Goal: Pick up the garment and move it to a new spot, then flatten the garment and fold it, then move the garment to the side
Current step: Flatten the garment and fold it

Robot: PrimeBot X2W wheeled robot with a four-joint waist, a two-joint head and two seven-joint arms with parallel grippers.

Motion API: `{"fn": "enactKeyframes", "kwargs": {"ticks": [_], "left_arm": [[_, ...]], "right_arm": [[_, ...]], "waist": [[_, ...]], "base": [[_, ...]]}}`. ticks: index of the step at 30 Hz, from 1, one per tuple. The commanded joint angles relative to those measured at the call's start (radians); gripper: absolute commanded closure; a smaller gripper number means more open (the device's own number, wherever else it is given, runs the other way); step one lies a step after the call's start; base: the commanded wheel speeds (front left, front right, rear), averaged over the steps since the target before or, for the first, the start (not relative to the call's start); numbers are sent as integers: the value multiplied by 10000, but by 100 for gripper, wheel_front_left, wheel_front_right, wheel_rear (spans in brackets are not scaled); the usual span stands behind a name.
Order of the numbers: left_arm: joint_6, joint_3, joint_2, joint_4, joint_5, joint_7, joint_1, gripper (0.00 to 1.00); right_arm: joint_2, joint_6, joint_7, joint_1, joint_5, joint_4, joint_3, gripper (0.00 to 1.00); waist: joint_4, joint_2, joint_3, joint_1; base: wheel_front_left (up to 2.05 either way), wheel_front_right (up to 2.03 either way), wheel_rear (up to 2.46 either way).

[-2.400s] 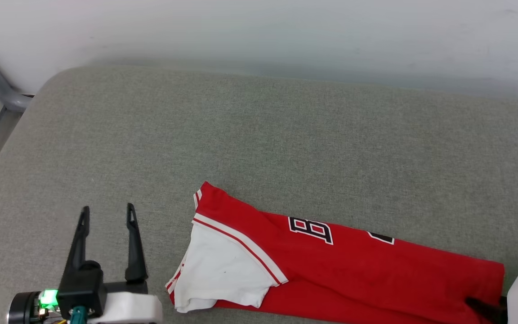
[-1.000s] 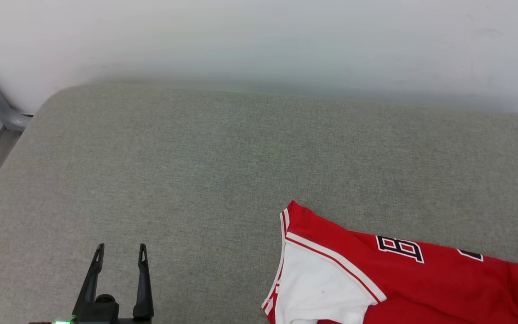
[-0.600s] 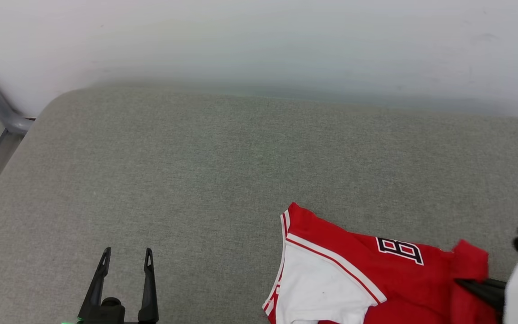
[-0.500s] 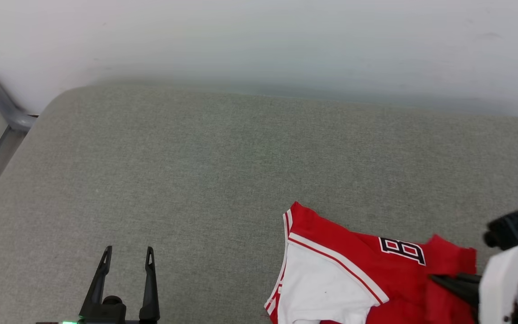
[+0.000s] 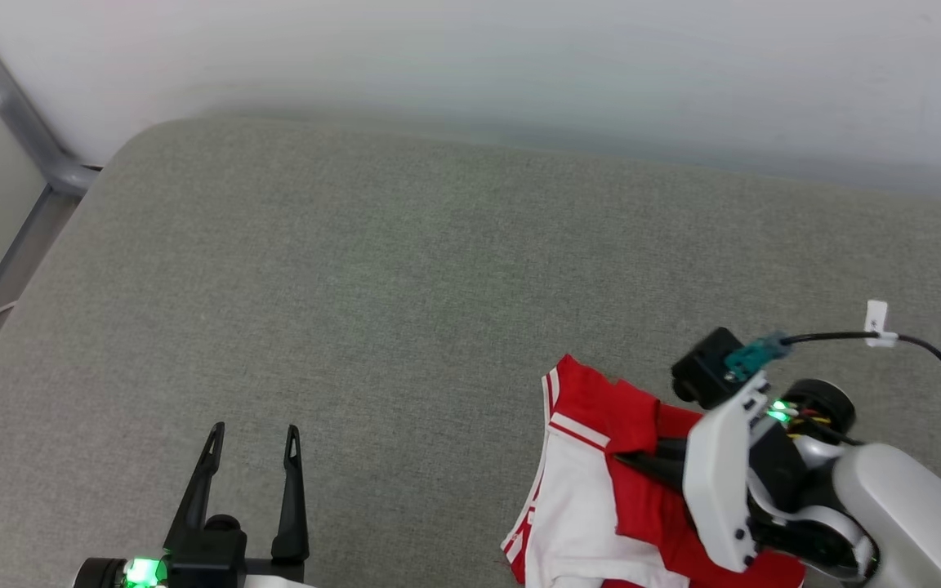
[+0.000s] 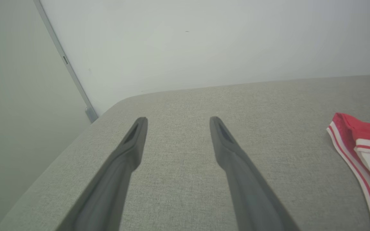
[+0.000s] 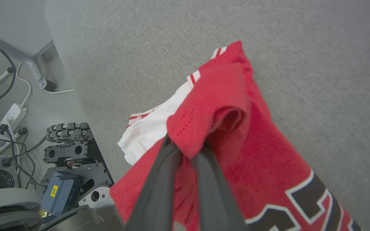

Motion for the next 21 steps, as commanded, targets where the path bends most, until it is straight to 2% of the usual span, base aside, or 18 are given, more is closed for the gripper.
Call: {"fn": "enactKeyframes", "kwargs": {"ticks": [1,15,20,21], "left_arm": [[-27,19,5,26,-7,-46,-102,0],[-83,-144,-182,156,17,-46,-523,0],[-57,-123,-176,280,1,-46,-425,0],[-79,-128,-160,307,-3,-46,-374,0]], "right_arm": [[84,-9,-120,-270,-165,144,124,100],[1339,-9,-849,-2161,-831,4352,3124,100],[1440,-10,-1545,-2417,-482,4793,3612,100],[1360,-10,-1732,-2442,-349,4693,3641,64]], "waist": [[71,0,70,0],[430,0,557,0],[325,0,402,0],[291,0,336,0]], "base": [[0,0,0],[0,0,0],[0,0,0],[0,0,0]]}}
